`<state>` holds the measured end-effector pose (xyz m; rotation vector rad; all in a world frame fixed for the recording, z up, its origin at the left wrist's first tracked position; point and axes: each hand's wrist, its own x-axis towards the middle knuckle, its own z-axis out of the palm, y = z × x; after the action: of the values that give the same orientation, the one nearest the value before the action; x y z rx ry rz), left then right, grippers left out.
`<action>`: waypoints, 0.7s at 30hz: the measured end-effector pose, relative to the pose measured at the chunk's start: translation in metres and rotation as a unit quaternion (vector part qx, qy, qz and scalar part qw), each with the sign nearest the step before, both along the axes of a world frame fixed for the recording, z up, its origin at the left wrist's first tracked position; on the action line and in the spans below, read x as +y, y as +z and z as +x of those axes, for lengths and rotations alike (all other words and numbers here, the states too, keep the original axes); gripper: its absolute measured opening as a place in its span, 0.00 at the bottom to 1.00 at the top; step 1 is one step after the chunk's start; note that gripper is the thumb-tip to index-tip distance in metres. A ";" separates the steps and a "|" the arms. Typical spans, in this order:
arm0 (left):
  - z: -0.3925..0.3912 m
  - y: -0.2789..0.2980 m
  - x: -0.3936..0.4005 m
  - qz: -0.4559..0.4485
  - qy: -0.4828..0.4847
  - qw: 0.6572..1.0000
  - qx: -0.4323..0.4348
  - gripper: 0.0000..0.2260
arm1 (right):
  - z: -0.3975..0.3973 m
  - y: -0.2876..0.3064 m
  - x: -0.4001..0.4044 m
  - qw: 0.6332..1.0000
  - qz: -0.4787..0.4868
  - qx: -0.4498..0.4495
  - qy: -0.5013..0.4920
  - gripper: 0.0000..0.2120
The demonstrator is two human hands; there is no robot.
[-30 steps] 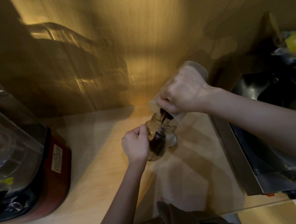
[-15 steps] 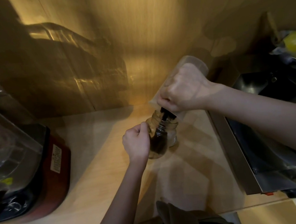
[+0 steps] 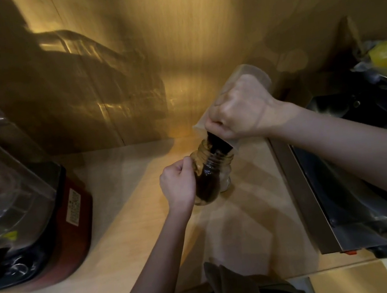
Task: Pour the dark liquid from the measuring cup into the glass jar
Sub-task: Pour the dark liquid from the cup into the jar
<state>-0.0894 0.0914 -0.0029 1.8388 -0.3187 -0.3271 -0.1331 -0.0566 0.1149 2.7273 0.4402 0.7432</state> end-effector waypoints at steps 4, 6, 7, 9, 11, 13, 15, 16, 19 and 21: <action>0.000 0.003 -0.001 -0.002 0.008 1.000 -0.006 0.20 | 0.002 0.002 -0.002 1.000 -0.001 -0.012 0.003 0.23; 0.001 0.005 -0.002 0.002 0.009 1.000 -0.004 0.20 | 0.003 0.002 -0.002 1.000 -0.001 -0.018 0.008 0.24; 0.001 0.005 -0.002 0.003 0.010 1.000 -0.003 0.20 | 0.003 0.002 -0.002 1.000 -0.004 -0.020 0.009 0.23; 0.001 0.006 -0.002 0.000 0.013 1.000 0.000 0.21 | 0.002 0.003 -0.001 1.000 -0.010 -0.023 0.010 0.23; 0.001 0.005 -0.002 -0.006 0.015 1.000 0.007 0.20 | 0.002 0.004 -0.001 0.999 -0.013 -0.026 0.014 0.22; 0.001 0.005 -0.002 -0.009 0.015 1.000 0.006 0.21 | 0.002 0.005 -0.001 0.999 -0.012 -0.029 0.017 0.22; 0.002 0.005 -0.001 -0.013 0.010 1.000 0.002 0.20 | 0.003 0.006 -0.001 0.999 -0.014 -0.030 0.017 0.22; 0.002 0.005 -0.001 -0.017 0.006 1.000 0.003 0.20 | 0.003 0.006 -0.002 0.999 -0.014 -0.030 0.017 0.22; 0.003 0.006 -0.001 -0.021 0.004 1.000 0.005 0.21 | 0.004 0.007 -0.002 0.999 -0.015 -0.024 0.021 0.21; 0.004 0.006 -0.001 -0.020 0.005 1.000 0.008 0.21 | 0.004 0.006 -0.003 0.999 -0.015 -0.019 0.025 0.21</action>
<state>-0.0855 0.0905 0.0034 1.7971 -0.3031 -0.3277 -0.1287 -0.0591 0.1206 2.6781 0.5079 0.7923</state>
